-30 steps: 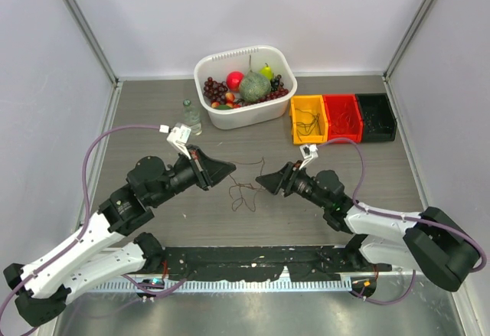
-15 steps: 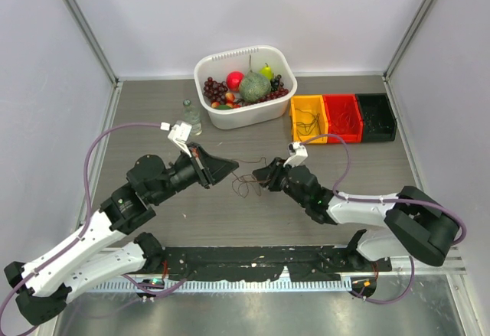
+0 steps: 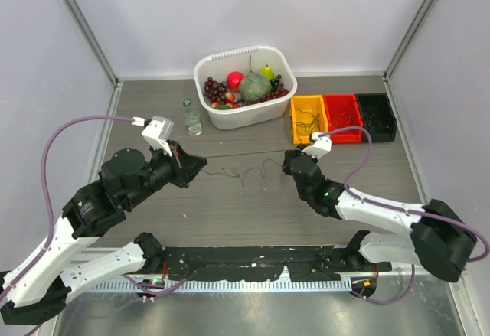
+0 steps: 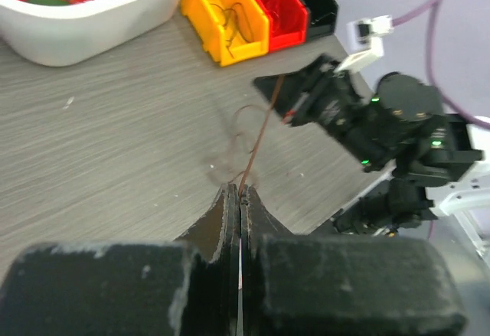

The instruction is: Untangle the cables

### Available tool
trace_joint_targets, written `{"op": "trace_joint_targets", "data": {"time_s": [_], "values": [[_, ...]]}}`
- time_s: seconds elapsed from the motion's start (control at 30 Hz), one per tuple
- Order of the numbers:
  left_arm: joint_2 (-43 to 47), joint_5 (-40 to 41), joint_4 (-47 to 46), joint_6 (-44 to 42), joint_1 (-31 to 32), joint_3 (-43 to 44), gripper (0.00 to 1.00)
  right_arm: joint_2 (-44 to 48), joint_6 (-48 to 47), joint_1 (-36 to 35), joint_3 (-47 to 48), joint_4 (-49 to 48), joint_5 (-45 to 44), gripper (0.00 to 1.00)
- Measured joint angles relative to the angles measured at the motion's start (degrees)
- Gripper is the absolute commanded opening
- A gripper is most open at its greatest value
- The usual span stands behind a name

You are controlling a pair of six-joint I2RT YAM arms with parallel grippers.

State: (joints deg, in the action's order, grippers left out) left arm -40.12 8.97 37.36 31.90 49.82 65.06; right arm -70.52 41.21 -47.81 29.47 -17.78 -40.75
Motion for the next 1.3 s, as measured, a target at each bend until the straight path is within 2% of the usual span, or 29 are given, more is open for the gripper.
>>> {"op": "trace_joint_targets", "data": {"time_s": [0.1, 0.17, 0.33, 0.43, 0.6, 0.77, 0.83, 0.87, 1.07, 1.17, 1.3], "values": [[0.3, 2.1, 2.7, -2.1, 0.0, 1.3, 0.0, 5.9, -2.5, 2.6, 0.1, 5.0, -3.8, 0.29], [1.5, 3.7, 2.9, -2.8, 0.0, 2.1, 0.0, 7.9, -4.2, 5.8, 0.1, 9.4, -6.9, 0.34], [6.3, 7.9, 3.8, -4.1, 0.0, 2.5, 0.0, 8.3, -7.5, 12.8, 1.6, 19.5, -9.3, 0.37], [8.2, 10.2, 4.3, -4.3, 0.0, 3.0, 0.0, 9.0, -8.7, 15.6, 2.0, 22.2, -8.3, 0.35], [8.6, 10.4, 3.6, -3.8, -0.1, 2.5, 0.0, 12.3, -11.7, 16.5, 1.7, 22.5, 2.0, 0.35], [5.6, 7.5, -2.3, -1.9, -0.1, -5.3, 0.0, 11.9, -13.9, 16.4, 2.2, 23.2, 18.0, 0.37], [2.4, 6.1, -5.1, -0.9, -0.1, -8.8, 0.0, 10.6, -14.3, 16.3, 2.5, 23.6, 26.5, 0.46], [-0.1, 5.4, -7.1, -0.3, -0.1, -10.8, 0.0, 9.9, -14.4, 16.3, 2.6, 23.7, 30.9, 0.55], [-15.3, 2.3, -17.7, 2.5, -0.1, -18.3, 0.0, 4.9, -13.6, 15.6, 3.7, 24.3, 53.2, 0.69], [-20.2, 0.7, -23.2, 3.7, -0.1, -20.6, 0.0, 6.0, -13.1, 15.1, 3.7, 26.5, 55.0, 0.69], [-25.8, -1.2, -30.5, 4.8, -0.1, -21.3, 0.0, 9.9, -12.1, 15.9, 4.8, 30.1, 50.5, 0.69]]}}
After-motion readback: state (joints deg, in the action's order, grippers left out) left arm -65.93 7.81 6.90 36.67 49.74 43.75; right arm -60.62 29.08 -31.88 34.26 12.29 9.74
